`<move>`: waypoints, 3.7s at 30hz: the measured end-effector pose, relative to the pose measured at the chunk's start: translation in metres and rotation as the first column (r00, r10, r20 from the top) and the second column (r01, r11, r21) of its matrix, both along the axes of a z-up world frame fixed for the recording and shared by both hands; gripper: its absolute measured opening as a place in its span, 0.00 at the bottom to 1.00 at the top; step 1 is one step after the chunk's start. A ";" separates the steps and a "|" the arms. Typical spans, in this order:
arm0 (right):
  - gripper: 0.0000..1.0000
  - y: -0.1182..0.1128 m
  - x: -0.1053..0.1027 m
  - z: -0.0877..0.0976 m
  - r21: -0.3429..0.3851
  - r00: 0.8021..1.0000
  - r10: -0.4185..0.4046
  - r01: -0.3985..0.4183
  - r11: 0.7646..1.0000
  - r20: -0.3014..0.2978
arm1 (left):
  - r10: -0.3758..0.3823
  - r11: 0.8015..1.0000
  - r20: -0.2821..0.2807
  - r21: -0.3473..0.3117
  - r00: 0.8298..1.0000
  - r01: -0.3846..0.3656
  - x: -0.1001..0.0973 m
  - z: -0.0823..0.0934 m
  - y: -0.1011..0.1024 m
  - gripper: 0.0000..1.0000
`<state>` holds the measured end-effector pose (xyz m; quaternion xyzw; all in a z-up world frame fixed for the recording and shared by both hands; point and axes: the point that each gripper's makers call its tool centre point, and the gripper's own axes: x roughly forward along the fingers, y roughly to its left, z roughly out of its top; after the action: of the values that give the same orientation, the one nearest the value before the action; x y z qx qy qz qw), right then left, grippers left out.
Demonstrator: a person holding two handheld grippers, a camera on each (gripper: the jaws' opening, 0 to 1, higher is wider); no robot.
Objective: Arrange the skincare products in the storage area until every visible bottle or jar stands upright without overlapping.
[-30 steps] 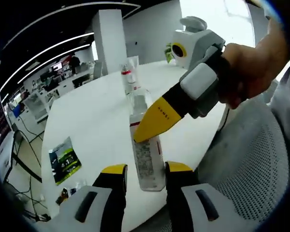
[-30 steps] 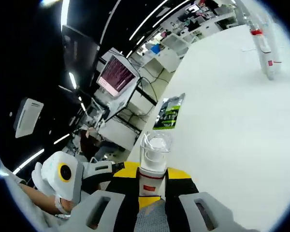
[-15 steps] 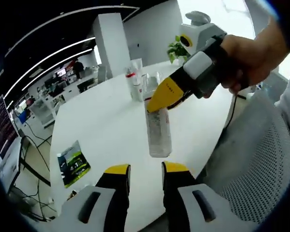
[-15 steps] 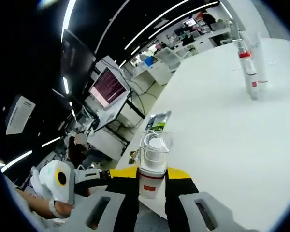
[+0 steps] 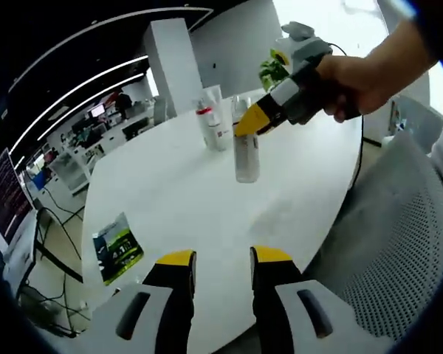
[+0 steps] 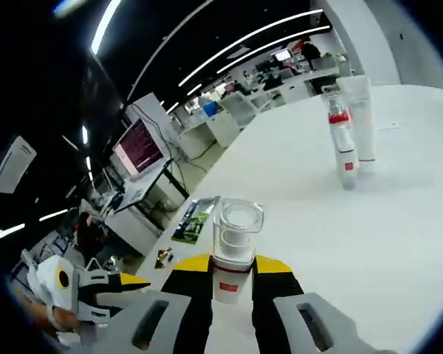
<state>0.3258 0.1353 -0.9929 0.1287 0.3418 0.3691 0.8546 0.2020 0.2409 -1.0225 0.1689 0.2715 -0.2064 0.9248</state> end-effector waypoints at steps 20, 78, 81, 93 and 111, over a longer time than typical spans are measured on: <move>0.11 -0.073 0.096 -0.007 -0.202 0.967 -0.135 0.179 0.963 0.215 | -0.004 1.000 -0.043 0.022 0.999 0.005 -0.002 -0.011 -0.004 0.23; 0.11 -0.101 0.140 -0.024 -0.316 0.925 -0.183 0.292 0.903 0.332 | 0.066 0.996 -0.090 0.057 0.994 -0.061 -0.004 -0.023 0.015 0.19; 0.11 -0.101 0.144 -0.024 -0.317 0.920 -0.172 0.290 0.903 0.351 | 0.057 0.997 -0.094 0.057 0.994 -0.051 -0.004 -0.024 0.012 0.19; 0.11 -0.114 0.171 -0.027 -0.295 0.898 -0.223 0.345 0.891 0.378 | 0.022 0.998 -0.132 0.056 0.991 -0.015 -0.008 -0.031 0.004 0.19; 0.11 -0.100 0.205 -0.040 -0.335 0.892 -0.178 0.332 0.882 0.415 | 0.033 0.998 -0.161 0.055 0.986 -0.024 -0.010 -0.037 0.005 0.17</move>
<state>0.5311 0.0356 -1.0331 -0.0750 0.2210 0.1916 0.9533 0.1922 0.2459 -1.0592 0.1719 0.3532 -0.1989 0.8979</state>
